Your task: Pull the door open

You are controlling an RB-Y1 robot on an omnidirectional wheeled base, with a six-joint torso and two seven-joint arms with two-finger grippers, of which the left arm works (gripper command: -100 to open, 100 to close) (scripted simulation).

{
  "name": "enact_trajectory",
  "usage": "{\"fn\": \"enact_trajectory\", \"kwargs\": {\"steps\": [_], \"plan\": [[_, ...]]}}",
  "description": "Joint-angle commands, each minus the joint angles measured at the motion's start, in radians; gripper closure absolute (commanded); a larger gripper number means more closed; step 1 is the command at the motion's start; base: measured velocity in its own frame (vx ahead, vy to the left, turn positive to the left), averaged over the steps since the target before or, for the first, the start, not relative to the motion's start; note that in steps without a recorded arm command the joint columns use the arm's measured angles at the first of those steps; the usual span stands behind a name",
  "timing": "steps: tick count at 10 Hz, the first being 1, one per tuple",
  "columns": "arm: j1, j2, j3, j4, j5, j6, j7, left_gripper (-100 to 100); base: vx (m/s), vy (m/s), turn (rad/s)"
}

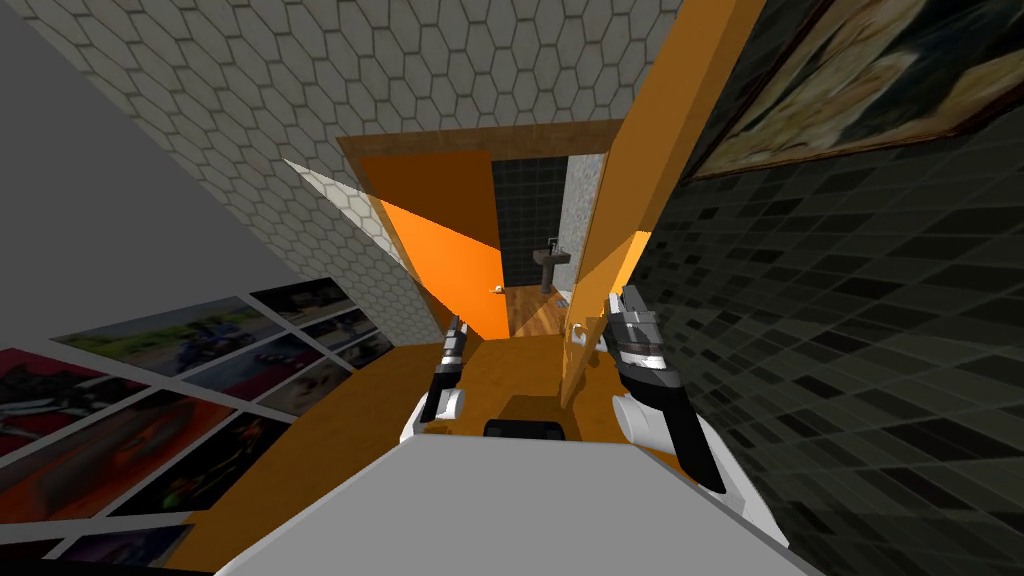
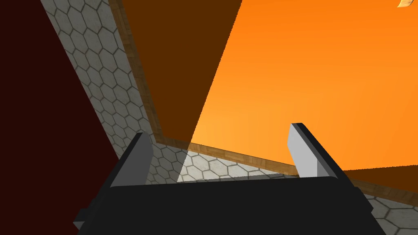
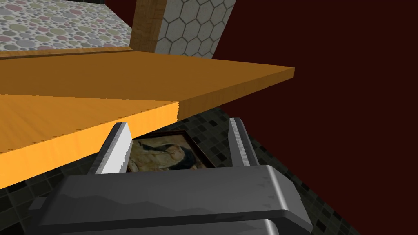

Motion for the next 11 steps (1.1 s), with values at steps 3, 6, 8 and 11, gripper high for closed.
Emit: {"fn": "enact_trajectory", "kwargs": {"steps": [3, 6, 8, 11], "plan": [[-0.047, 0.007, 0.000, 0.109, 0.036, -0.030, -0.021, -100, 0.095, 0.028, -0.009], [-0.089, 0.012, 0.000, 0.202, 0.066, -0.055, -0.038, -100, 0.099, 0.026, -0.011], [-0.118, 0.013, 0.000, 0.263, 0.086, -0.072, -0.050, -100, 0.101, 0.025, -0.014], [-0.160, 0.014, 0.000, 0.368, 0.116, -0.097, -0.068, -100, 0.092, 0.027, -0.012]]}}
